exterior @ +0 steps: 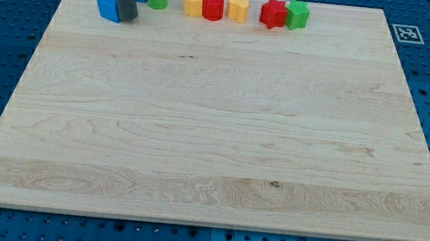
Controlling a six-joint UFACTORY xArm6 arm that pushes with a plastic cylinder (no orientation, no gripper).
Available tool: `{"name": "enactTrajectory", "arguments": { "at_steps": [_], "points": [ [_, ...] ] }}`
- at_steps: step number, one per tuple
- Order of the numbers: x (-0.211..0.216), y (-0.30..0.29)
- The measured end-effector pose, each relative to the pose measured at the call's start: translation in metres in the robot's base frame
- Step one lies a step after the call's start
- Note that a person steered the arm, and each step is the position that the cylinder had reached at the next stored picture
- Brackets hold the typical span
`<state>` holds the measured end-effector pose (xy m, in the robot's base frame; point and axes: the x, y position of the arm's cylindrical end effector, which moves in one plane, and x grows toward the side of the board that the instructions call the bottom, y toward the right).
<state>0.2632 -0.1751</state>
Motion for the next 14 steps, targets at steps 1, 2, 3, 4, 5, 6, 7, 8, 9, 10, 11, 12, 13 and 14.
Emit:
{"name": "enactTrajectory", "arguments": {
  "at_steps": [1, 2, 3, 4, 5, 6, 7, 8, 9, 10, 11, 12, 13, 14],
  "points": [
    [-0.020, 0.000],
    [0.000, 0.000],
    [0.034, 0.000],
    [0.042, -0.017],
    [0.037, -0.039],
    [0.018, -0.040],
    [-0.007, -0.040],
    [-0.013, -0.040],
    [-0.009, -0.040],
    [-0.015, -0.040],
    [-0.017, -0.040],
    [-0.017, -0.061],
    [-0.019, -0.102],
    [-0.057, -0.112]
  ]
}}
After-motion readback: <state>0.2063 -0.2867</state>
